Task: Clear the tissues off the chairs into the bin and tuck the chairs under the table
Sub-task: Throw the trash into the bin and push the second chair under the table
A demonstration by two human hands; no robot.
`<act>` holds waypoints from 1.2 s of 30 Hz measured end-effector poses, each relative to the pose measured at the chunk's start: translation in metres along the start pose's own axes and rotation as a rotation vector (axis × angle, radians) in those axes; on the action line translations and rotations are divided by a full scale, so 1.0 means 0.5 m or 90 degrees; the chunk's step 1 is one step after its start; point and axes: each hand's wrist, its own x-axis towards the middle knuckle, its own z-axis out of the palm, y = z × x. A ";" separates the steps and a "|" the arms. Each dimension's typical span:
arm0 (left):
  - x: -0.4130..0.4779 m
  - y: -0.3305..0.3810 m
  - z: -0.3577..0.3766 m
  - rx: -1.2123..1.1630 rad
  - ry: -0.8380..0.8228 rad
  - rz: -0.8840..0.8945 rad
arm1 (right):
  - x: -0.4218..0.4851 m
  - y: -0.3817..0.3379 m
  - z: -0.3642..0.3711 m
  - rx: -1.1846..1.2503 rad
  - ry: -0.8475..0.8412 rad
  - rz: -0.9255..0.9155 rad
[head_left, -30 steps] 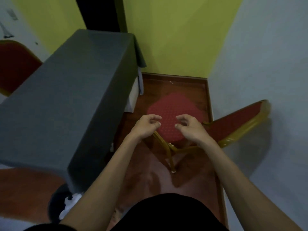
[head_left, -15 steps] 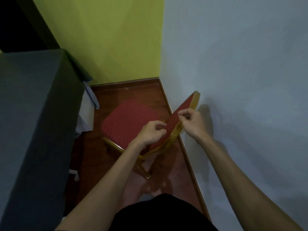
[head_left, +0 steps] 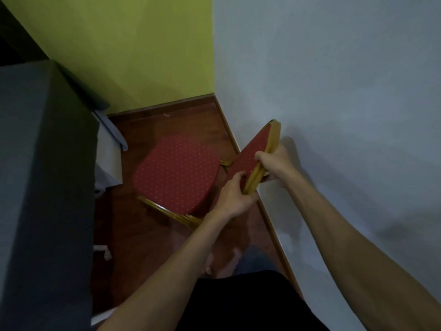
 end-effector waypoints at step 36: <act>0.122 -0.016 -0.209 -0.158 0.290 -0.308 | 0.242 -0.244 0.361 -0.195 -0.391 -0.168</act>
